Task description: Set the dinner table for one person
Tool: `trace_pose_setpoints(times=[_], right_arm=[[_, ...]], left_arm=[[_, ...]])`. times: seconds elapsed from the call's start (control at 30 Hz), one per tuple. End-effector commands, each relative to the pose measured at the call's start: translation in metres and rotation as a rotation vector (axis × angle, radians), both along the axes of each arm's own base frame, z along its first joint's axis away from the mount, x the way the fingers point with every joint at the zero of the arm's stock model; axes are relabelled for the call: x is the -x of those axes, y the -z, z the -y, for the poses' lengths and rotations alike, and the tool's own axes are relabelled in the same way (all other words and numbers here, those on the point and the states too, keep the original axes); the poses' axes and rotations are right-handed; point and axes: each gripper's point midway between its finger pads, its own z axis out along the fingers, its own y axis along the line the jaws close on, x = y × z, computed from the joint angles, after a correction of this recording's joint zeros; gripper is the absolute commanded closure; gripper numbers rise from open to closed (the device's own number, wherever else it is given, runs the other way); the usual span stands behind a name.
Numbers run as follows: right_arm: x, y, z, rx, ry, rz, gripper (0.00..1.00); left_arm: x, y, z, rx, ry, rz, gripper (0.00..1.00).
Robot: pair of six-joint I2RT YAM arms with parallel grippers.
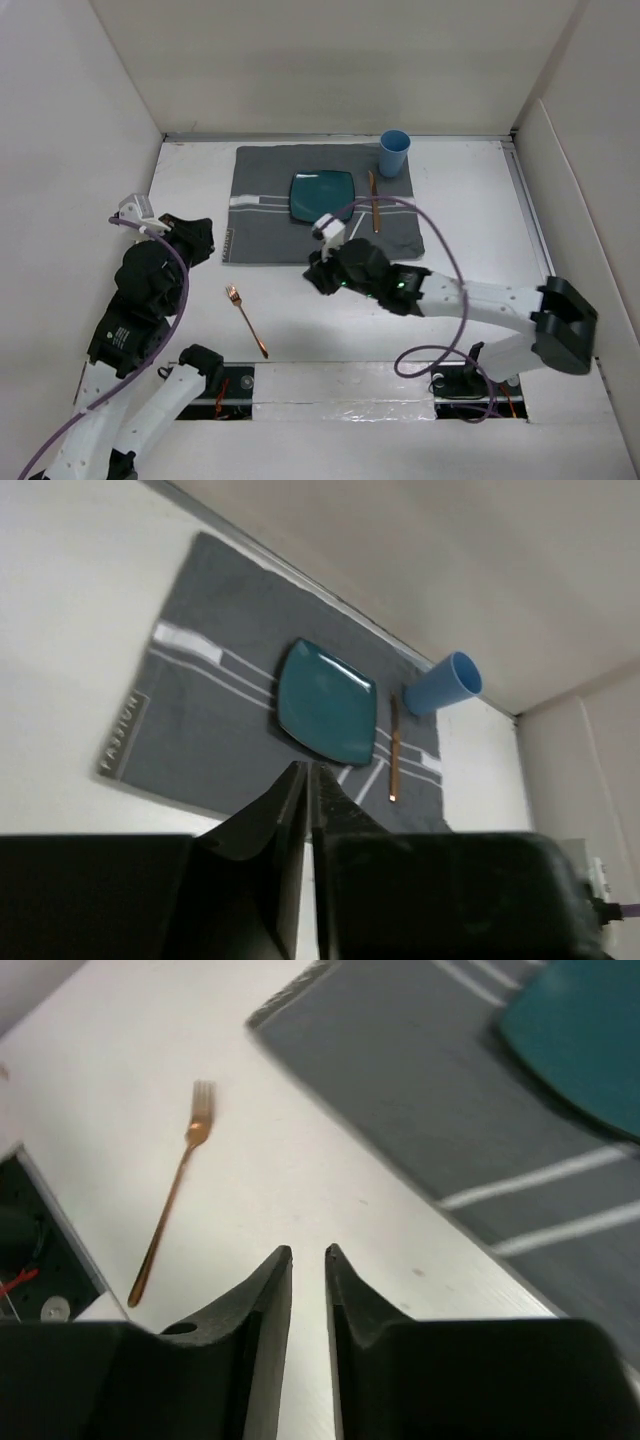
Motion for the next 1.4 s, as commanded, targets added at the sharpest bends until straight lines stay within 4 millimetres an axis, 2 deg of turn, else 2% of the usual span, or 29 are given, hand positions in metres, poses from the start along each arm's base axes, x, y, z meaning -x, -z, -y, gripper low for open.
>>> trace_pose_setpoints(times=[0.0, 0.03, 0.1, 0.13, 0.17, 0.2, 0.23, 0.27, 0.3, 0.37, 0.4, 0.43, 0.47, 0.5, 0.57, 0.6, 0.63, 0.7, 0.8, 0.83, 0.87, 0.97, 1.0, 1.07, 1.1, 1.13, 1.17, 1.2, 1.37], right_arm=[[0.018, -0.016, -0.062, -0.044, -0.006, 0.056, 0.67], [0.018, 0.02, -0.077, 0.037, 0.005, 0.025, 0.63], [0.032, 0.044, -0.099, 0.101, -0.028, -0.01, 0.57], [0.032, 0.039, -0.114, 0.086, -0.024, -0.012, 0.56], [0.034, 0.063, -0.122, 0.139, -0.027, -0.029, 0.55], [0.032, 0.07, -0.125, 0.154, -0.022, -0.035, 0.55], [0.035, 0.064, -0.138, 0.141, -0.032, -0.036, 0.54], [0.035, 0.079, -0.141, 0.174, -0.035, -0.047, 0.54], [0.04, 0.083, -0.147, 0.179, -0.053, -0.054, 0.54], [0.045, 0.082, -0.161, 0.181, -0.078, -0.063, 0.53], [0.044, 0.094, -0.167, 0.198, -0.078, -0.069, 0.53], [0.049, 0.101, -0.167, 0.233, -0.085, -0.078, 0.53], [0.048, 0.098, -0.173, 0.232, -0.087, -0.079, 0.53], [0.048, 0.113, -0.176, 0.258, -0.089, -0.092, 0.53], [0.053, 0.119, -0.184, 0.268, -0.103, -0.101, 0.54], [0.053, 0.115, -0.191, 0.252, -0.106, -0.104, 0.54], [0.054, 0.125, -0.194, 0.262, -0.113, -0.117, 0.54], [0.053, 0.128, -0.199, 0.264, -0.113, -0.121, 0.55], [0.053, 0.156, -0.198, 0.322, -0.098, -0.151, 0.57], [0.052, 0.158, -0.201, 0.322, -0.091, -0.155, 0.59], [0.052, 0.173, -0.2, 0.352, -0.089, -0.164, 0.72], [0.046, 0.178, -0.199, 0.37, -0.043, -0.168, 1.0], [0.041, 0.163, -0.2, 0.354, -0.009, -0.154, 1.0], [0.037, 0.152, -0.2, 0.334, 0.009, -0.137, 1.0], [0.026, 0.123, -0.201, 0.281, 0.027, -0.121, 1.0], [0.02, 0.107, -0.201, 0.253, 0.031, -0.114, 1.0], [0.003, 0.089, -0.197, 0.212, 0.057, -0.108, 1.0], [-0.006, 0.059, -0.196, 0.156, 0.066, -0.094, 1.0], [-0.075, 0.002, -0.179, 0.023, 0.156, -0.085, 1.0]], left_arm=[[-0.005, -0.005, -0.012, -0.162, -0.012, 0.047, 0.93], [-0.003, -0.009, -0.012, -0.173, -0.003, 0.057, 0.91], [0.0, -0.012, -0.01, -0.195, 0.021, 0.062, 0.82], [0.001, -0.01, -0.009, -0.201, 0.034, 0.062, 0.81], [0.002, -0.009, -0.007, -0.203, 0.045, 0.068, 0.79], [0.005, -0.011, -0.007, -0.198, 0.054, 0.092, 0.77], [0.004, -0.002, -0.007, -0.205, 0.054, 0.081, 0.76], [0.005, 0.0, -0.008, -0.204, 0.052, 0.088, 0.75], [0.007, -0.002, -0.011, -0.195, 0.036, 0.112, 0.74], [0.006, 0.013, -0.014, -0.197, 0.018, 0.102, 0.72], [0.009, 0.01, -0.019, -0.179, -0.011, 0.128, 0.69], [0.007, 0.02, -0.02, -0.169, -0.021, 0.118, 0.67], [0.009, 0.021, -0.021, -0.163, -0.025, 0.126, 0.65], [0.013, 0.017, -0.025, -0.151, -0.042, 0.146, 0.61], [0.016, 0.012, -0.03, -0.138, -0.061, 0.164, 0.6], [0.02, 0.011, -0.035, -0.128, -0.084, 0.174, 0.56], [0.021, 0.012, -0.036, -0.124, -0.09, 0.177, 0.55], [0.025, 0.009, -0.039, -0.117, -0.094, 0.191, 0.54], [0.028, 0.006, -0.039, -0.109, -0.09, 0.212, 0.54], [0.029, 0.005, -0.04, -0.108, -0.092, 0.216, 0.54], [0.03, 0.003, -0.04, -0.104, -0.09, 0.222, 0.54], [0.034, 0.0, -0.042, -0.095, -0.095, 0.239, 0.54], [0.037, -0.002, -0.045, -0.086, -0.104, 0.251, 0.54], [0.037, -0.001, -0.045, -0.089, -0.105, 0.245, 0.54], [0.04, -0.003, -0.046, -0.082, -0.101, 0.255, 0.54], [0.04, -0.003, -0.045, -0.078, -0.1, 0.259, 0.54], [0.04, -0.004, -0.045, -0.076, -0.099, 0.264, 0.54], [0.04, -0.004, -0.045, -0.076, -0.099, 0.264, 0.54], [0.042, -0.004, -0.044, -0.071, -0.089, 0.267, 0.53]])
